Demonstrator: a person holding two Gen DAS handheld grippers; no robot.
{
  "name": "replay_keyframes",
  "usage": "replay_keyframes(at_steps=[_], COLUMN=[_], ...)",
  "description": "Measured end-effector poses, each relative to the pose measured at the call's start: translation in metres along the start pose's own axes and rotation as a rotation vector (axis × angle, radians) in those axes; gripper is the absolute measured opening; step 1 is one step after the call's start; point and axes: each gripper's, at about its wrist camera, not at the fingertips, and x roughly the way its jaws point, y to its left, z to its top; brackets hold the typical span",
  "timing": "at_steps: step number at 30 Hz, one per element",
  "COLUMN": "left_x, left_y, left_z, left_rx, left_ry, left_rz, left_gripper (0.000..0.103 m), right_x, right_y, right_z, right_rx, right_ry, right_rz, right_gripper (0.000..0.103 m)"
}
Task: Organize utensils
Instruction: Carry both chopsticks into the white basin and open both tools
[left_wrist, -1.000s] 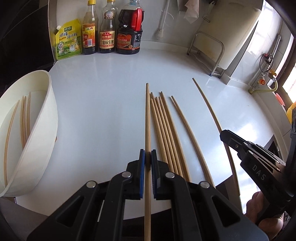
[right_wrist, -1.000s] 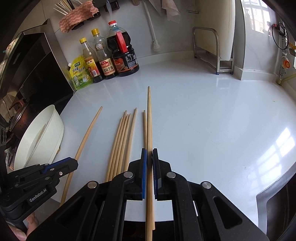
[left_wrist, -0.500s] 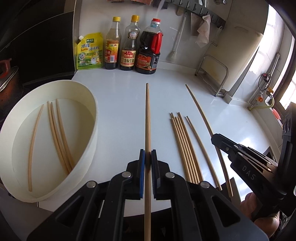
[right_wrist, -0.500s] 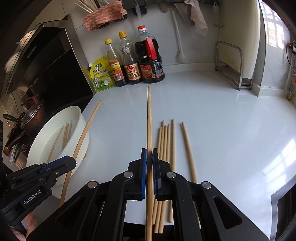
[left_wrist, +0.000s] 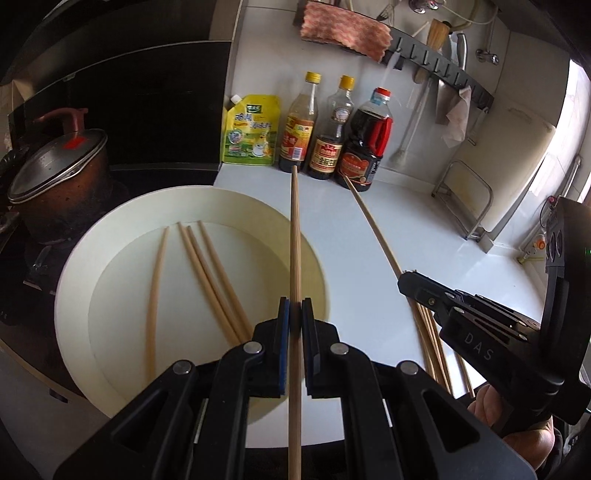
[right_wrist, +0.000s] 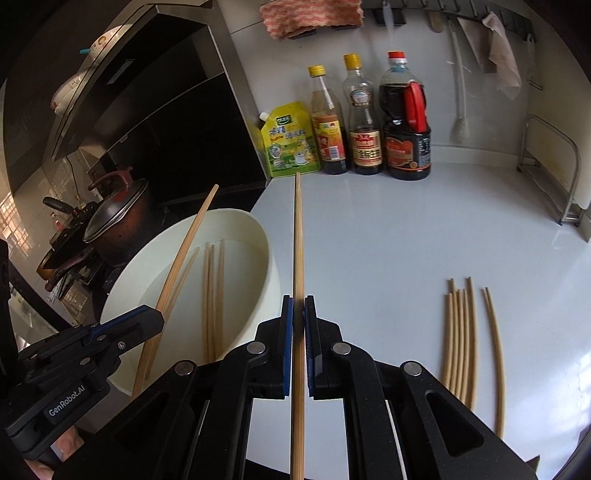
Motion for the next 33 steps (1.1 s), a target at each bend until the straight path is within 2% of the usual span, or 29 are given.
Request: replay_keyframes(at_steps=[13,22,25,30,33], left_x=[0.024,0.049,0.052,0.048,0.043], left_y=[0.09,0.112,0.118,0.123,0.126], left_z=[0.017,0.011,0.009,0.005,0.001], left_rx=[-0.123,-0.167,-0.196,-0.215,-0.226], left_ry=[0.003,0.058,0.068,0.057,0.044], left_rz=[0.107,0.138,0.138,0.163,0.18], left_gripper=[0.007,0.008,0.008,0.032,0.043], right_x=[0.075,0.113,0.115,0.11,0.104], right_y=[0.084,0.096,0.095,0.09,0.087], right_z=[0.028,0.021,0.02,0.017,0.014], right_rx=[-0.135,-0.143,-0.144,-0.142,-0.14], right_ry=[0.092,0.181,0.182,0.173,0.158], right_rz=[0.115,0.131,0.121,0.111,0.1], right_gripper=[0.006,0.006,0.011,0.011,0.011])
